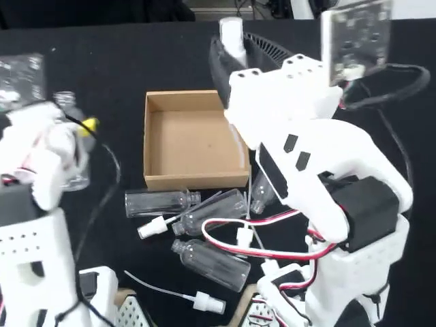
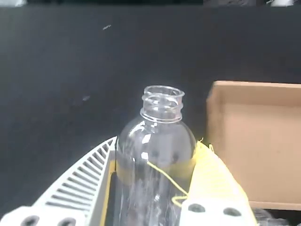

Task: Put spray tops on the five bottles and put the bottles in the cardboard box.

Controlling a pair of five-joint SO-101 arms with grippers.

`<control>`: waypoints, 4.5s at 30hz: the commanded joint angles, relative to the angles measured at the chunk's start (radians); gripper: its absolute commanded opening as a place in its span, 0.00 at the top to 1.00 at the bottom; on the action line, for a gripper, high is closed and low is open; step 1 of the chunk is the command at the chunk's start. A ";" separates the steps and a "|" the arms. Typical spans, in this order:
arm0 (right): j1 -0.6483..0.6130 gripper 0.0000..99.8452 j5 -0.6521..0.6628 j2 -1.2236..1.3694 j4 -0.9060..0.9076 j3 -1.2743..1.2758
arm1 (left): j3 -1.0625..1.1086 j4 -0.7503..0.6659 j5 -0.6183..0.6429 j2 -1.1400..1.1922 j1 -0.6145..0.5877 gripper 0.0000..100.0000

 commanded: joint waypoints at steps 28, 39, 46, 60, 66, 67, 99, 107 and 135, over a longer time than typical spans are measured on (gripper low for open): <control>-0.066 0.99 -0.167 -0.073 -0.364 0.285 | 1.067 -0.675 0.212 -0.930 0.272 0.97; -0.112 0.99 -0.160 -0.337 -0.845 0.753 | 1.119 -0.695 0.206 -0.942 0.492 0.97; -0.152 0.99 -0.160 -0.348 -0.996 0.858 | 1.116 -0.695 0.209 -0.944 0.489 0.97; -0.176 0.99 -0.158 -0.346 -1.320 1.033 | 1.230 -0.862 0.212 -0.944 0.490 0.97; -0.176 0.99 -0.158 -0.263 -1.323 1.020 | 1.287 -1.008 0.212 -0.945 0.495 0.97; -0.176 0.99 -0.158 -0.239 -1.333 1.009 | 1.287 -1.026 0.212 -0.945 0.496 0.97; -0.176 0.99 -0.158 -0.236 -1.363 0.995 | 1.287 -0.984 0.206 -0.944 0.489 0.97; -0.176 0.99 -0.158 -0.234 -1.369 1.018 | 1.287 -0.984 0.206 -0.944 0.489 0.97; -0.341 0.80 -0.003 -0.424 -0.945 1.087 | 1.287 -0.980 0.204 -0.942 0.487 0.97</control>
